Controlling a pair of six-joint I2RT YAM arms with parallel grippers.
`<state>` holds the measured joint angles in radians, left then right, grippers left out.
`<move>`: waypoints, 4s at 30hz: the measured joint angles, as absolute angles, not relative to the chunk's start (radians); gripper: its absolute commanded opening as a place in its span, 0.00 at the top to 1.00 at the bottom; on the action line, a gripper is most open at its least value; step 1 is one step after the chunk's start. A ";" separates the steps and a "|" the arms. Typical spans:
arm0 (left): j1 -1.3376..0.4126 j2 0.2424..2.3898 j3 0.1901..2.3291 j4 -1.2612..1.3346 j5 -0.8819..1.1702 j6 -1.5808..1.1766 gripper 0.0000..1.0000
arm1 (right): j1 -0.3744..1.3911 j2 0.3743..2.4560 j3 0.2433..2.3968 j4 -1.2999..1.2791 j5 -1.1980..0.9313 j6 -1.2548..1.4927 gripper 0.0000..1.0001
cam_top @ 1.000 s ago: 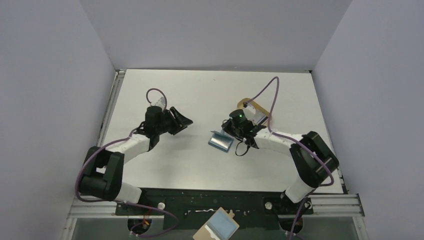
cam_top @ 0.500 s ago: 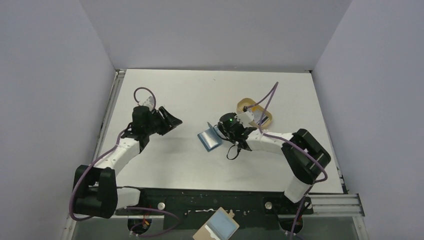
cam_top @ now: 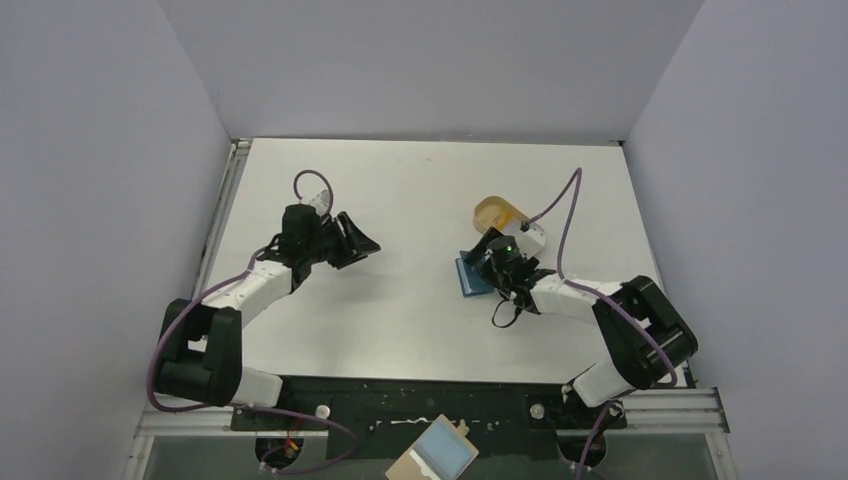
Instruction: Take the credit cards out of the card holder
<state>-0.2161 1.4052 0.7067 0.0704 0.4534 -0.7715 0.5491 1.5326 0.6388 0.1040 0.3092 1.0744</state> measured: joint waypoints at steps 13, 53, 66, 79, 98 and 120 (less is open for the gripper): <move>-0.295 1.462 0.731 0.060 0.452 -0.754 0.53 | 0.721 1.426 0.733 -0.008 0.268 0.527 0.04; -0.307 1.488 0.736 0.064 0.453 -0.746 0.53 | 0.675 1.671 0.925 -0.309 0.186 0.284 0.25; -0.306 1.488 0.736 0.064 0.453 -0.746 0.53 | 0.657 1.678 0.925 -0.251 0.133 0.297 0.65; -0.384 1.567 0.695 0.202 0.451 -0.802 0.53 | 0.554 1.668 0.829 -0.046 -0.130 0.430 0.88; -0.485 1.742 0.557 0.716 0.330 -1.027 0.52 | 0.496 1.643 0.701 0.444 -0.432 0.836 0.94; -0.461 1.771 0.469 1.099 0.310 -1.154 0.53 | 0.419 1.778 0.615 0.899 -0.611 1.121 0.95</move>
<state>-0.4610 1.7714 0.4694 1.0988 0.3103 -1.1538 0.4187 1.7779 0.6151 0.8986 -0.6109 1.1213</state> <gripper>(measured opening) 0.473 0.220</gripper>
